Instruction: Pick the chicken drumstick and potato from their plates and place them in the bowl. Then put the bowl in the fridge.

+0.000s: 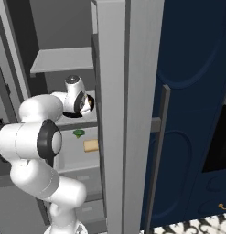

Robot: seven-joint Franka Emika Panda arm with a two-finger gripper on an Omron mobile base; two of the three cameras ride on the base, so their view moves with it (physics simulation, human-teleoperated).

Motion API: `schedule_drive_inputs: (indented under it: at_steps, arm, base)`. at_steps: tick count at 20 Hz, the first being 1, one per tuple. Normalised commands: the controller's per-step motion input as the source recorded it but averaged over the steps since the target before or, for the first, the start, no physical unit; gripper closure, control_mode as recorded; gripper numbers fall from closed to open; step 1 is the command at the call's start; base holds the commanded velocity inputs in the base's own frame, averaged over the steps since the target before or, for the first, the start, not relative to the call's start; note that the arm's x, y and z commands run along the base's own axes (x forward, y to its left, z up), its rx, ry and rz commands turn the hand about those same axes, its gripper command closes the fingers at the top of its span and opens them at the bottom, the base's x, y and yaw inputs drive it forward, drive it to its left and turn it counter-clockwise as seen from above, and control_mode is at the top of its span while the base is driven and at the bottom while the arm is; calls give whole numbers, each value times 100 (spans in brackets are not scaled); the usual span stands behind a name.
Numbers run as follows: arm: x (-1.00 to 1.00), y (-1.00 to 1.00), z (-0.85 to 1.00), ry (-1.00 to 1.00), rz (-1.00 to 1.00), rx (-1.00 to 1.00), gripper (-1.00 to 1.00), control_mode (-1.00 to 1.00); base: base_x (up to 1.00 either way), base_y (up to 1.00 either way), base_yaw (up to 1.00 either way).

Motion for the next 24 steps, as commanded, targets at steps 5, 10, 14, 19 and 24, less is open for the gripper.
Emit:
schedule_drive_inputs:
  at_steps: [5,10,14,19,24]
  arm:
    - [-42,2,19,-25,-3,0,-100,-100]
    - [-82,0,53,-8,-3,0,-100,-100]
    - [-100,0,74,-3,-1,3,-100,-100]
    - [-100,-5,54,-1,0,4,-100,-100]
    - [-100,-10,33,-5,-1,6,-100,-100]
  base:
    - [0,0,0]
    - [0,0,0]
    - [0,0,0]
    - [0,0,0]
    - [0,0,0]
